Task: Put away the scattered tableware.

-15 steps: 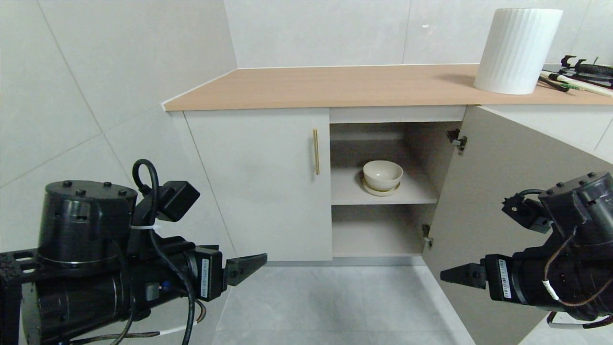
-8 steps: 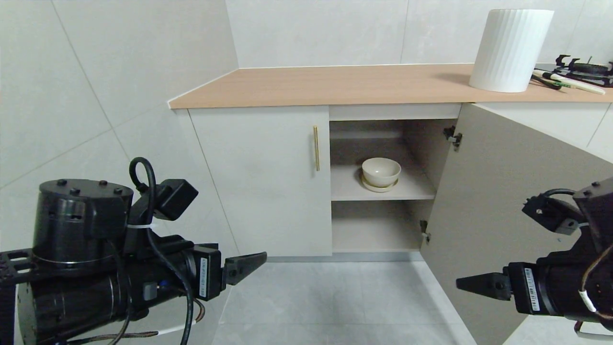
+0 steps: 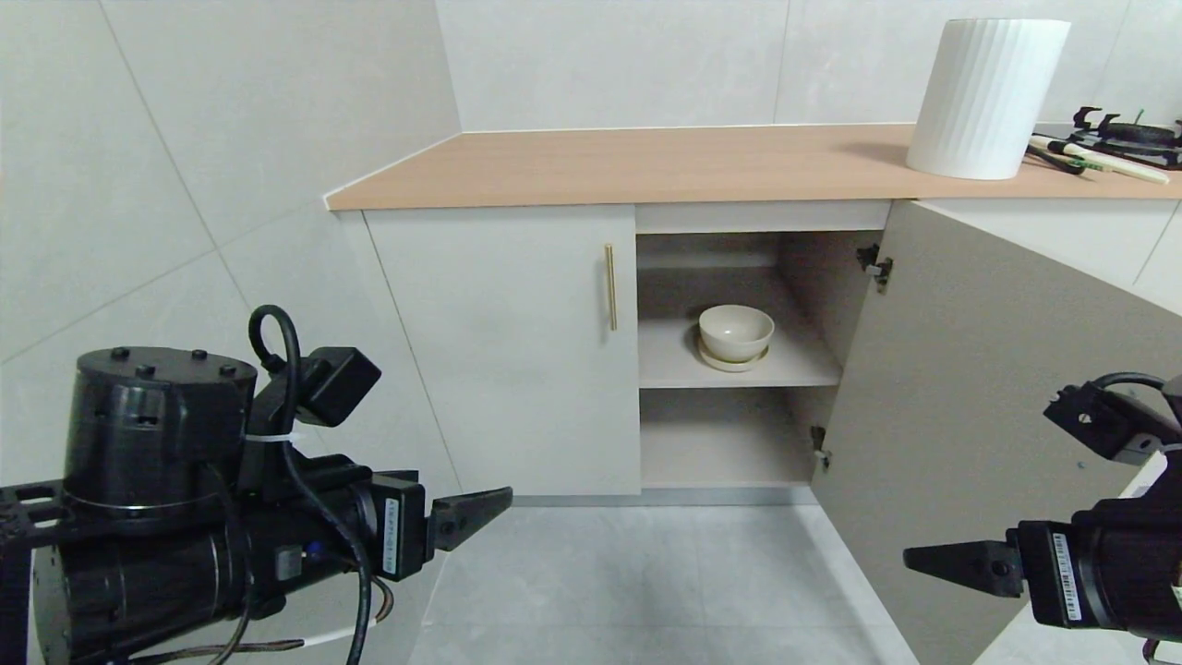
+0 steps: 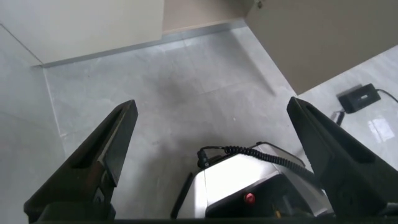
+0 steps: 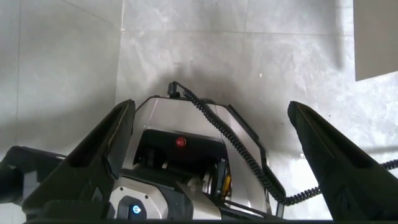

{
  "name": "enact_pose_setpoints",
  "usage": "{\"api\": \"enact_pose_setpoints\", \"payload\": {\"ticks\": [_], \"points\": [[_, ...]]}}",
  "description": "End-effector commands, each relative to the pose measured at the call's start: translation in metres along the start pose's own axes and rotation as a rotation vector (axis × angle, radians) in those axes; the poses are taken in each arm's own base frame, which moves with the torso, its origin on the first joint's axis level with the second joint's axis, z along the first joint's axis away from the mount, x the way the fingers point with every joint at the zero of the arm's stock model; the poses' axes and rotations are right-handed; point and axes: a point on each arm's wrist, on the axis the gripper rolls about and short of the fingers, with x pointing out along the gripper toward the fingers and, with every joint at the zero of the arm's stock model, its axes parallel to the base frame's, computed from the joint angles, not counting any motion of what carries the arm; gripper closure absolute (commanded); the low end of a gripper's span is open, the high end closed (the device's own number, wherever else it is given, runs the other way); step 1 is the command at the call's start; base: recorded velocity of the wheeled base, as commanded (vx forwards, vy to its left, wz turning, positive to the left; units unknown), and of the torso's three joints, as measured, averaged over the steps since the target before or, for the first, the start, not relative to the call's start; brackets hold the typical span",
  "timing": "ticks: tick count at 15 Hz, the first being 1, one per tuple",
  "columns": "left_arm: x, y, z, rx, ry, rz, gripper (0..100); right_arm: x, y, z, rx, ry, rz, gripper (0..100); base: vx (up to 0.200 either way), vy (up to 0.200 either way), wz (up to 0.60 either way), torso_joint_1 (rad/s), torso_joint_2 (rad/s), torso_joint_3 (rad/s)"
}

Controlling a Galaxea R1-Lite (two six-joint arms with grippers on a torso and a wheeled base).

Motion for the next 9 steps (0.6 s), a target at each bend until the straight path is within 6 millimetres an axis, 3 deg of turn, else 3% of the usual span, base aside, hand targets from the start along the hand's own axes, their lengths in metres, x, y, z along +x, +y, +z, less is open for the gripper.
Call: {"api": "enact_pose_setpoints", "payload": {"ticks": [1,9], "points": [[0.001,0.000,0.000,0.000,0.004,0.001,0,0.000,0.000,-0.001,0.000,0.000,-0.001,0,0.000,-0.200,0.00,-0.007,-0.01,0.012],[-0.001,0.000,0.000,0.000,-0.004,0.000,0,-0.028,-0.004,-0.005,-0.057,0.094,-0.051,0,0.000,-0.200,0.00,0.004,0.00,0.002]]}}
